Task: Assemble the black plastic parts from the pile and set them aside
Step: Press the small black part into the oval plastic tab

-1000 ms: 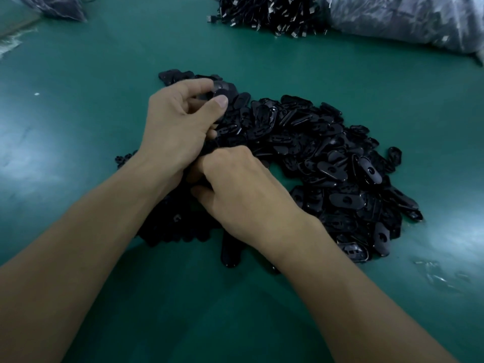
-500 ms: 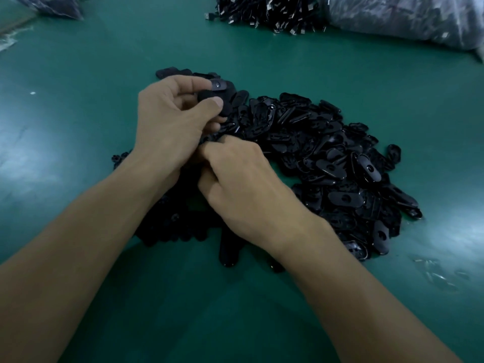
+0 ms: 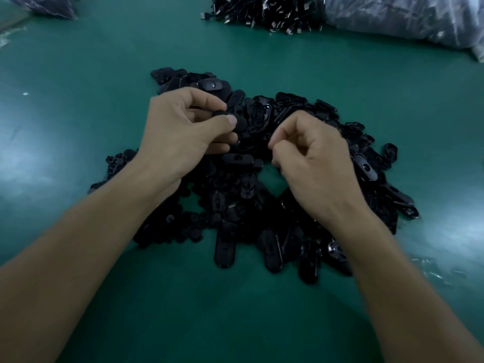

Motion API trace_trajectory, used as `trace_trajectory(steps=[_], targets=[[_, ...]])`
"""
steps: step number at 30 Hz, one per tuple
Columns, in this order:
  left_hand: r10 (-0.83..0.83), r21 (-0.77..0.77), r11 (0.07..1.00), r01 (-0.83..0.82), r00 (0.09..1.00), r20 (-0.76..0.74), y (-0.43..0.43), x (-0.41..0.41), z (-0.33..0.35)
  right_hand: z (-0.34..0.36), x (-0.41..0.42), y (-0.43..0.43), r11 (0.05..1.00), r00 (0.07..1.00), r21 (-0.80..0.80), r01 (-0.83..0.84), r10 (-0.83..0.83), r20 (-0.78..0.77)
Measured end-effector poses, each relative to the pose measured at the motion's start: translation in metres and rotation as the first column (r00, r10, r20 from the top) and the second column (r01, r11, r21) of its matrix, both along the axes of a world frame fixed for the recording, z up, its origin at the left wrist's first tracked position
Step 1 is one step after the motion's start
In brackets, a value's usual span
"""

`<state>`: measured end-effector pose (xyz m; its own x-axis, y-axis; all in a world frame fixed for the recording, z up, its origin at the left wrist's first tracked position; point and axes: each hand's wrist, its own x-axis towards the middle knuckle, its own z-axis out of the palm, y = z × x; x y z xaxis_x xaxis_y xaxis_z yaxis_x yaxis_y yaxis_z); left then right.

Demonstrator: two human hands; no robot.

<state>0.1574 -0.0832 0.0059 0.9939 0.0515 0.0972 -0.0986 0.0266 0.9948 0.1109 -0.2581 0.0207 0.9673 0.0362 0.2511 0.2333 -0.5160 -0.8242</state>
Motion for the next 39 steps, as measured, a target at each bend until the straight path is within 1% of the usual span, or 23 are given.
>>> trace_trajectory(steps=[5,9,13,15,18,23,30,34,39], targets=[[-0.07,-0.016,0.997,0.07,0.998,0.009,-0.006,-0.007,0.004,-0.005,0.0,-0.013,0.988,0.995,0.126,0.09,-0.096,0.042],[-0.094,0.012,0.995,0.094,0.995,-0.015,-0.008,-0.01,0.007,-0.004,0.0,-0.016,0.97,0.994,0.232,0.078,-0.095,0.062],[-0.107,0.061,0.992,0.108,0.994,-0.017,-0.01,-0.011,0.006,-0.006,0.001,-0.014,0.957,0.995,0.276,0.087,-0.099,0.027],[-0.112,0.06,0.992,0.112,0.994,-0.012,-0.01,-0.012,0.006,-0.007,0.001,-0.014,0.947,0.997,0.312,0.077,-0.078,-0.009],[-0.124,0.068,0.99,0.123,0.992,0.004,-0.011,-0.012,0.006,-0.009,0.001,-0.014,0.909,0.997,0.412,0.06,-0.032,-0.075],[-0.144,0.035,0.989,0.144,0.99,0.006,-0.012,-0.014,0.007,-0.009,0.002,-0.015,0.866,0.998,0.5,0.02,0.012,-0.06],[-0.113,0.01,0.994,0.112,0.993,0.037,-0.013,-0.015,0.008,-0.01,0.003,-0.017,0.84,0.998,0.541,0.026,0.009,-0.063],[-0.127,0.017,0.992,0.126,0.991,0.034,-0.013,-0.016,0.008,-0.011,0.002,-0.018,0.861,0.998,0.508,0.018,0.019,-0.067],[-0.123,0.013,0.992,0.123,0.992,0.039,-0.013,-0.016,0.008,-0.01,0.003,-0.018,0.88,1.0,0.476,-0.015,0.021,-0.007]])
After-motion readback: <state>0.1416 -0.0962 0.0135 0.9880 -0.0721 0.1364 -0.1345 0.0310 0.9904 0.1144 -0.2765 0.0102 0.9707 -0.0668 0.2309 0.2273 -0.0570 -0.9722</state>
